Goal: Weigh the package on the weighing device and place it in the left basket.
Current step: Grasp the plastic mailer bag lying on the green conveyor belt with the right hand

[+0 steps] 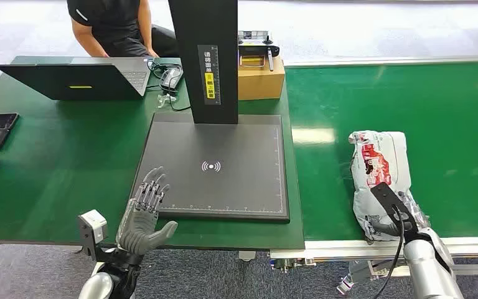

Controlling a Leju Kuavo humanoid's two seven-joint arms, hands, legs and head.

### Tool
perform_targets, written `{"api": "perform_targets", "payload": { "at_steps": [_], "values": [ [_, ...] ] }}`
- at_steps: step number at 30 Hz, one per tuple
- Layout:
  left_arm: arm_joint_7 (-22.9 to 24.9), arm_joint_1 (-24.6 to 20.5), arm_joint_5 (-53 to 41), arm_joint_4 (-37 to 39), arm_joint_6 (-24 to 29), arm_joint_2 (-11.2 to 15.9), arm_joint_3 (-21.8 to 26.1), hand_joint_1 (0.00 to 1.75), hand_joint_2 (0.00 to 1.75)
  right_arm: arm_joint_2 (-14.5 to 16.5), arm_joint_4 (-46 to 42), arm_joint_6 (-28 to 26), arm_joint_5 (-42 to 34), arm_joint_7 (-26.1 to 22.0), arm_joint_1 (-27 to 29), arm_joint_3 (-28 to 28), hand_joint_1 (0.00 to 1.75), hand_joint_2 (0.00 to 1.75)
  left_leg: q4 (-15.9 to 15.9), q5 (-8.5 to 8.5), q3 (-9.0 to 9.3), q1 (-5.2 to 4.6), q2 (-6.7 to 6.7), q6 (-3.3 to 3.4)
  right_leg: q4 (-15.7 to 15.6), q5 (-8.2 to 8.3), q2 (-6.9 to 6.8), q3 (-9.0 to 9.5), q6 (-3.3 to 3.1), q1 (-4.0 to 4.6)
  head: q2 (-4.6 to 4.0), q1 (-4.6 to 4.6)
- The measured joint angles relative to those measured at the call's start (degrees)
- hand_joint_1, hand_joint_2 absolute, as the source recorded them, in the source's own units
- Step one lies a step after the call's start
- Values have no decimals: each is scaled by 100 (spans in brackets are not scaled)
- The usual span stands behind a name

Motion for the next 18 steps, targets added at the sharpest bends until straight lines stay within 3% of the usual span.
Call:
{"api": "perform_targets", "payload": {
  "at_steps": [1, 2, 5, 6, 9, 12, 18],
  "values": [
    [0, 0, 4, 2, 7, 1, -3, 0, 175, -1, 10, 22, -19, -10, -2, 0, 0, 175, 0, 0, 1, 0, 0, 1, 0, 0, 0, 1, 0, 0, 0, 1],
    [0, 1, 10, 4, 13, 2, -4, 0, 175, -2, 19, 41, -32, -19, -5, 0, 13, 175, 0, -1, 2, 0, 0, 1, -1, 0, 0, 3, 0, 0, 0, 1],
    [0, 5, 51, 11, 54, 12, -13, 0, 175, -4, 90, 139, -111, -69, -36, 4, 123, 175, 0, -2, 10, 0, 0, 2, -2, 0, 0, 12, 0, 0, 0, 0],
    [0, 6, 67, 12, 70, 16, -16, 0, 175, -6, 125, 162, -133, -82, -55, 10, 145, 175, 0, -2, 13, 0, 1, 3, -3, 0, 1, 15, 1, 0, 0, 0],
    [0, 13, 109, 12, 114, 26, -32, 0, 175, -25, 227, 187, -210, -138, -116, 38, 151, 175, 0, -2, 24, 0, 2, 3, -4, 1, 1, 26, 1, 0, 0, 1],
    [3, 29, 125, 12, 136, 33, -43, 0, 175, -53, 307, 194, -364, -239, -161, 63, 175, 175, 1, -2, 31, 0, 2, 3, -4, 2, 2, 32, 2, 0, 0, 1],
    [22, 37, 141, 12, 175, 44, -51, 0, 175, -95, 383, 340, -607, -359, -193, 124, 175, 175, 1, -2, 40, 1, 3, 3, -4, 3, 3, 40, 3, 1, 0, 1]
  ]
}}
